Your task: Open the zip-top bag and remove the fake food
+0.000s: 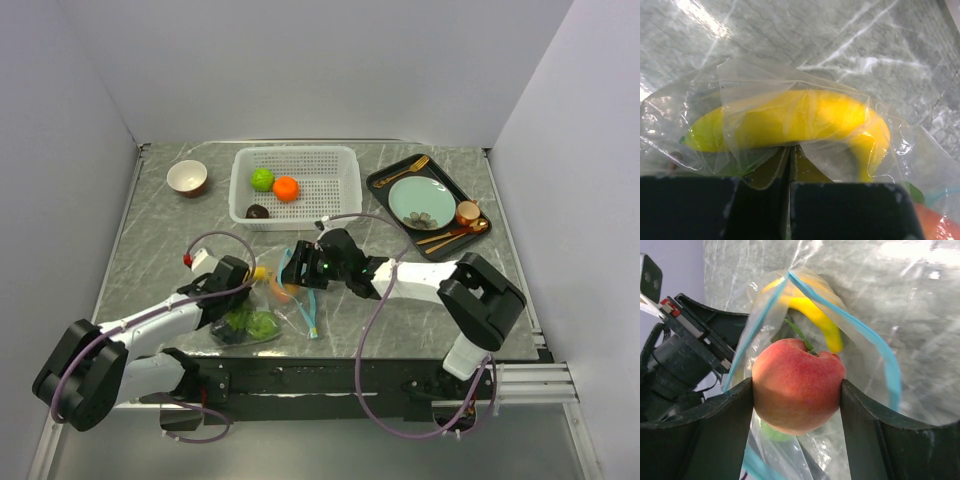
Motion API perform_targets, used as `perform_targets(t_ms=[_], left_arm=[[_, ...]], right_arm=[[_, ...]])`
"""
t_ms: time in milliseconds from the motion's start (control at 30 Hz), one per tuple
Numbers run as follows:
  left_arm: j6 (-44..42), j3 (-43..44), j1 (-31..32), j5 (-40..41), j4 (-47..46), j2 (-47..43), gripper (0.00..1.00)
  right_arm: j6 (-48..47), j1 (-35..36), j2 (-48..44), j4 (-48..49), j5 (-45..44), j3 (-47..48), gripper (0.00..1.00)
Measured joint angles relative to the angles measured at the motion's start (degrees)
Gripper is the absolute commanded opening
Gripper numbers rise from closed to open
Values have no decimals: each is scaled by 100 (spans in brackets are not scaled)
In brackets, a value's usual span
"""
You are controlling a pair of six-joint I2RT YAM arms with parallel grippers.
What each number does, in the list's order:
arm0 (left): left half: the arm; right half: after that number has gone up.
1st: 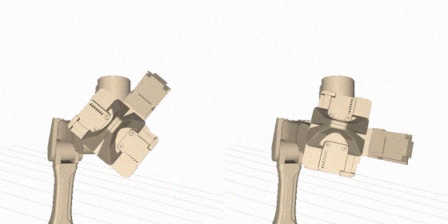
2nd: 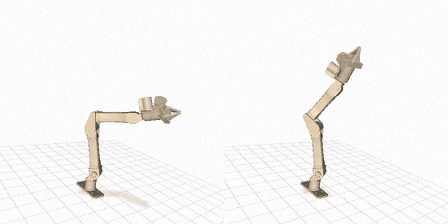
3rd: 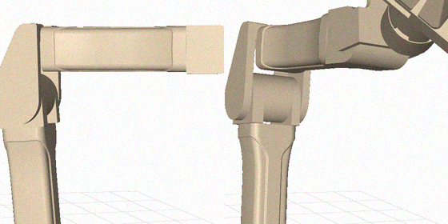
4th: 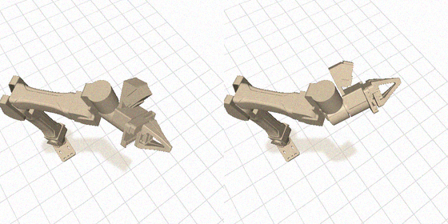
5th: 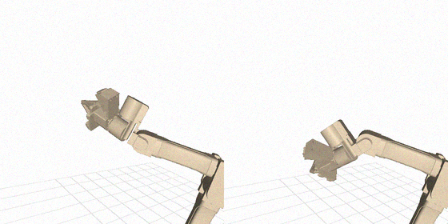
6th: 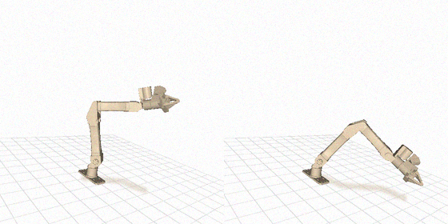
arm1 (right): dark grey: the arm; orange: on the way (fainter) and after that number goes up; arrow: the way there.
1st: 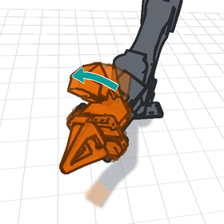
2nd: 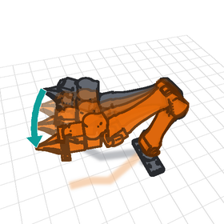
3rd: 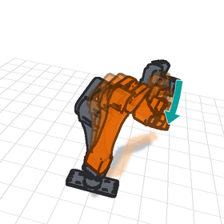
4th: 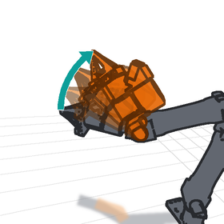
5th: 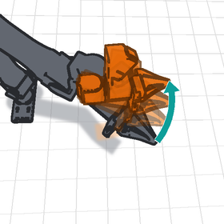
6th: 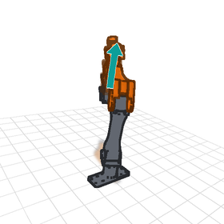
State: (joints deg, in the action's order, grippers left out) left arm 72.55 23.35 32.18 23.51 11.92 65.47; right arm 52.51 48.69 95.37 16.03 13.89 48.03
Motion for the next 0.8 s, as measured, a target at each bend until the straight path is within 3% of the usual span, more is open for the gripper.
perform_targets(t_ms=[533, 800], left_arm=[[-354, 46, -463, 31, 61, 48, 7], [-461, 46, -474, 17, 50, 39, 8]], right_arm=[[-372, -420, -984, -619, -463, -439, 40], [-693, -1150, -1628, -1169, -560, -310, 41]])
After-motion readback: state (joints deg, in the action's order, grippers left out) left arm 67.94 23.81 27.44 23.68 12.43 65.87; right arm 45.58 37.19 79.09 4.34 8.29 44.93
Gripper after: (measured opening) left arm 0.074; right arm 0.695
